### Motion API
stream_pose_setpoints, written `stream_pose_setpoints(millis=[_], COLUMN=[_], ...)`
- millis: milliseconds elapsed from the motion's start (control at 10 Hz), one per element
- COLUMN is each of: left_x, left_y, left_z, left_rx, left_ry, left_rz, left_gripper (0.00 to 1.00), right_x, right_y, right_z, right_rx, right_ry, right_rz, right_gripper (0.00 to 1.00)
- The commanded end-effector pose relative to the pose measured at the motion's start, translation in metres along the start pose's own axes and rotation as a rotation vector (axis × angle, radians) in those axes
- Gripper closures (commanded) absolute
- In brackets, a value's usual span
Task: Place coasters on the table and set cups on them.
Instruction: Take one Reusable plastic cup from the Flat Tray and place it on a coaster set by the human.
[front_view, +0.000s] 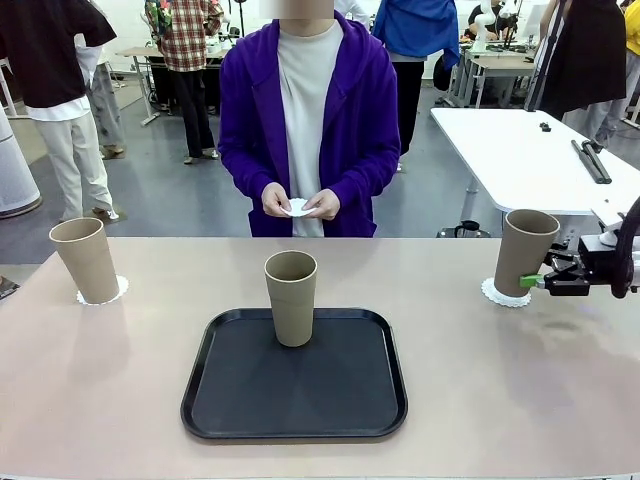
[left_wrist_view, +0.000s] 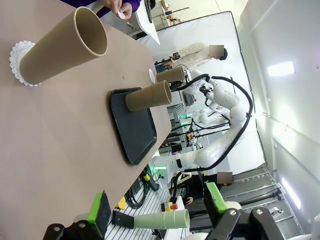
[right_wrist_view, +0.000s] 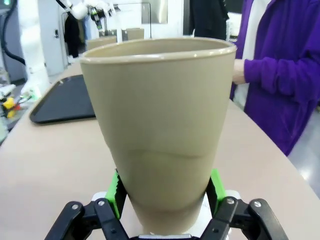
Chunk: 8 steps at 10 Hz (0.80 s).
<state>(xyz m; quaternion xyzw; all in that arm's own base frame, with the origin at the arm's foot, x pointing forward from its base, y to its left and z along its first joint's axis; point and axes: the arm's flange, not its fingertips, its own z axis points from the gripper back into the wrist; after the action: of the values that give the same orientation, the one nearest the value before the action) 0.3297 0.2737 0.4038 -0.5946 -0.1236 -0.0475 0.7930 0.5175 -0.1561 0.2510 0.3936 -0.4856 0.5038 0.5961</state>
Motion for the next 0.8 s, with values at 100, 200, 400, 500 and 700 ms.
stream_pose_setpoints(millis=[100,200,400,500,700], left_x=[0.000,0.000,0.000,0.000,0.000], left_y=[-0.002,-0.002,-0.002,-0.002,-0.002], left_z=[0.002,0.002,0.002,0.002,0.002], left_rx=[-0.007,-0.007,-0.007,-0.007,-0.007], left_ry=[-0.008,-0.008,-0.008,-0.008,-0.008], left_rz=[-0.001,-0.001,-0.001,-0.001,-0.001], left_gripper=[0.00,0.00,0.00,0.00,0.00], right_x=[-0.009,-0.012,-0.014,-0.015,-0.018], right_y=[-0.007,-0.008,-0.011,-0.013,-0.018], right_z=[0.014,0.016,0.015,0.012,0.006], right_rx=[0.003,0.002,0.006,0.004,-0.002], right_ry=[-0.037,-0.046,-0.055,-0.062,-0.074], right_rz=[0.036,0.034,0.019,0.002,-0.026], right_gripper=[0.20,0.20,0.20,0.20,0.20])
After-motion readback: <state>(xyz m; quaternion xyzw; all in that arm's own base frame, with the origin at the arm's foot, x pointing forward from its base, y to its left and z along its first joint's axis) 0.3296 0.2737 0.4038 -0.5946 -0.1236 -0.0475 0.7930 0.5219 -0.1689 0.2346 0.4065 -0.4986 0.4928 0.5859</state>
